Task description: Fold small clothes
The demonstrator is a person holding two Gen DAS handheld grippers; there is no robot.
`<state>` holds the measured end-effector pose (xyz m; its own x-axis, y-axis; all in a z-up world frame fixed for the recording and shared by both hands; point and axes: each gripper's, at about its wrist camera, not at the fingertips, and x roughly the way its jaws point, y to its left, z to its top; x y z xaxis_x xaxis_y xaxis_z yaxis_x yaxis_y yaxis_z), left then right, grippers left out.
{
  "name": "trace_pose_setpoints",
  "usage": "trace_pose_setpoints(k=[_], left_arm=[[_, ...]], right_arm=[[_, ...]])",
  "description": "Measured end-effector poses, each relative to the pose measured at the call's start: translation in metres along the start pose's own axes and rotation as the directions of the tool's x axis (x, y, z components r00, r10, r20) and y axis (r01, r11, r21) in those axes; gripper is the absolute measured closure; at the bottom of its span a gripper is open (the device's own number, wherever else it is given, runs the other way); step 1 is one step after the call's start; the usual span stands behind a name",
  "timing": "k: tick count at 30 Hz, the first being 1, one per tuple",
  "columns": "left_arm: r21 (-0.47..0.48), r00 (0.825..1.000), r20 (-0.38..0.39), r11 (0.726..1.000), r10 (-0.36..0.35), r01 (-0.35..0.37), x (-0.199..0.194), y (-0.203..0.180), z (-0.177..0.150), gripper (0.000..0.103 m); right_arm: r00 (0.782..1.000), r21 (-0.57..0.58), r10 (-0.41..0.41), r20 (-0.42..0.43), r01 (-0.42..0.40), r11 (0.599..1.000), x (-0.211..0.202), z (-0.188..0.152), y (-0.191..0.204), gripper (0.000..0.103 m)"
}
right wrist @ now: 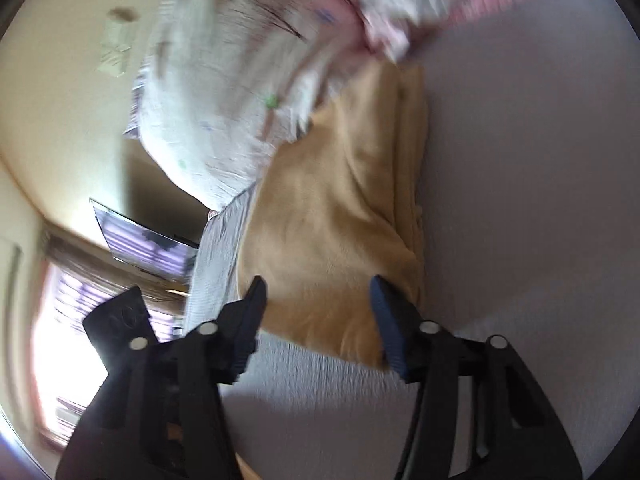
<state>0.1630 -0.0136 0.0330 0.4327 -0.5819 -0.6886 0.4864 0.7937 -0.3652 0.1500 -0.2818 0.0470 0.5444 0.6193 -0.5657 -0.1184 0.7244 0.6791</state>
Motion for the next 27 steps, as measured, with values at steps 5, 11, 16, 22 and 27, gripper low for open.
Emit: trace_pose_setpoints(k=[5, 11, 16, 22, 27], left_arm=[[-0.006, 0.978, 0.033, 0.978, 0.207, -0.207, -0.026, -0.001, -0.029, 0.001], [0.025, 0.939, -0.06, 0.941, 0.338, -0.337, -0.013, 0.0, -0.044, 0.001], [0.038, 0.912, -0.093, 0.917, 0.399, -0.398, 0.005, 0.006, -0.044, 0.001], [0.066, 0.89, -0.082, 0.894, 0.448, -0.444, 0.006, 0.002, -0.049, 0.001], [0.066, 0.889, -0.065, 0.891, 0.453, -0.449, 0.005, 0.001, -0.052, 0.001]], right_arm=[[0.945, -0.183, -0.291, 0.147, 0.315, 0.931, -0.03, -0.039, 0.035, 0.002], [0.913, -0.288, -0.401, 0.079, 0.406, 0.867, -0.001, -0.063, 0.035, 0.002], [0.865, -0.327, -0.499, 0.058, 0.489, 0.809, 0.024, -0.074, 0.039, 0.002], [0.834, -0.339, -0.551, 0.032, 0.527, 0.779, 0.036, -0.083, 0.039, 0.002], [0.794, -0.34, -0.607, 0.037, 0.581, 0.74, 0.041, -0.088, 0.037, 0.002]])
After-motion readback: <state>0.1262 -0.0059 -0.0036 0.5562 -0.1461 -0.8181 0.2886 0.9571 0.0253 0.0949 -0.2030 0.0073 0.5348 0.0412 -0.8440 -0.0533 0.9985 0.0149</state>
